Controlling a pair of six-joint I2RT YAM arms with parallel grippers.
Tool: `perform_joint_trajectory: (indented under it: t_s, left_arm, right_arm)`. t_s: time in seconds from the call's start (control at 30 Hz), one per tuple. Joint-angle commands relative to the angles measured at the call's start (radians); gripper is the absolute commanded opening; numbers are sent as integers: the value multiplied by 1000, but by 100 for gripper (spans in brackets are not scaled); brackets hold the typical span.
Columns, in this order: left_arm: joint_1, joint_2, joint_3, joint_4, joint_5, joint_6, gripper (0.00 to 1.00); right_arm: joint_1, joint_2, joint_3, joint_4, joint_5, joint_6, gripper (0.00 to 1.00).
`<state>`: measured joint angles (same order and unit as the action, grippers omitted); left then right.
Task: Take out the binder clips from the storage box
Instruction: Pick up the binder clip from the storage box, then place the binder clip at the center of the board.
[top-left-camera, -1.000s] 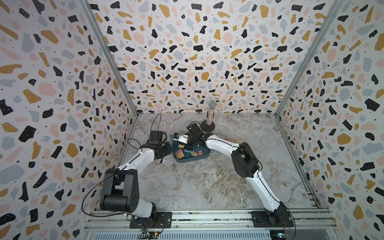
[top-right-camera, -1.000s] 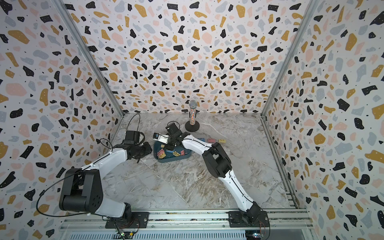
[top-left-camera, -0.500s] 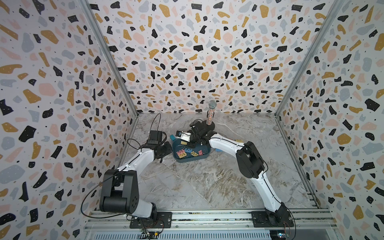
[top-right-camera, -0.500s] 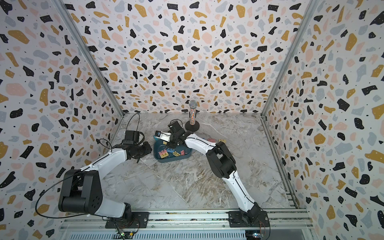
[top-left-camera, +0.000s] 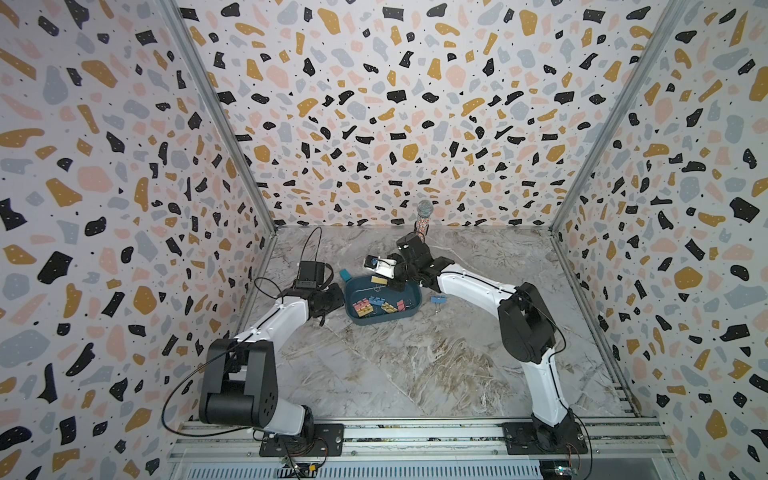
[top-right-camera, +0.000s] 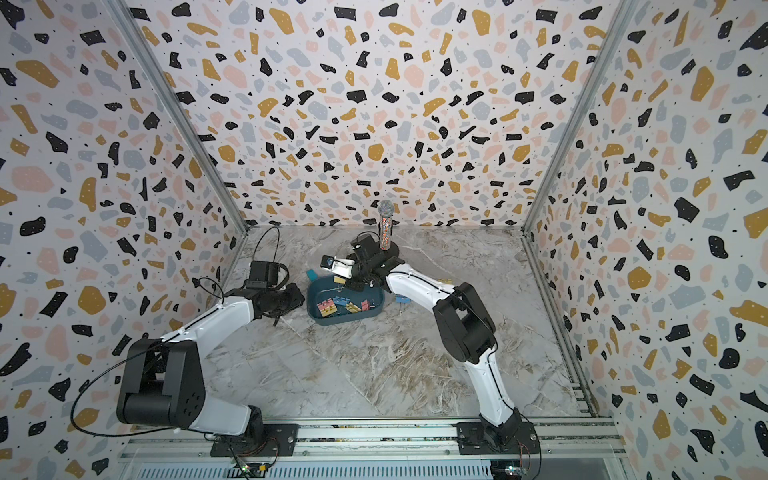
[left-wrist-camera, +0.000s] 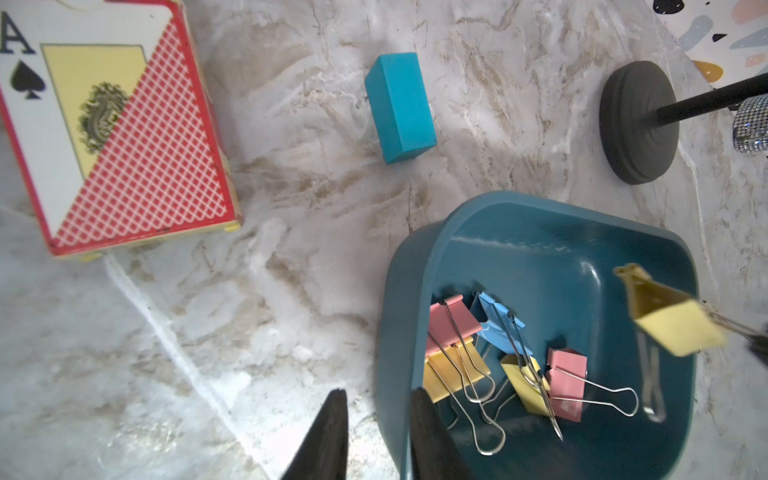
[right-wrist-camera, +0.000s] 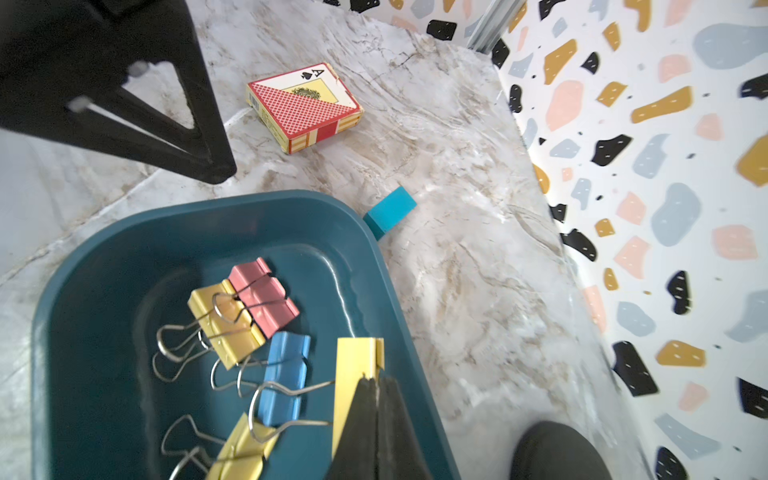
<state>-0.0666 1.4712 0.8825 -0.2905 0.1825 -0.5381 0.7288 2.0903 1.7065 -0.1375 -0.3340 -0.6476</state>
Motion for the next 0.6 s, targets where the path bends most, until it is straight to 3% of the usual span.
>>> perform_joint_trajectory:
  t_s: [0.0,0.23,0.57]
  left_arm:
    - [5,-18,-3,2,0,9,31]
    - [5,-38,-10,3,-9,6,31]
    - [5,-50,-17,7,-15,1,31]
  right_arm:
    - [-29,-133,-53,19,-32,-65,0]
    - [-100,-309,-213,-34,-48,-203,0]
    - [-234,-486,-352,-115,-109,-289,0]
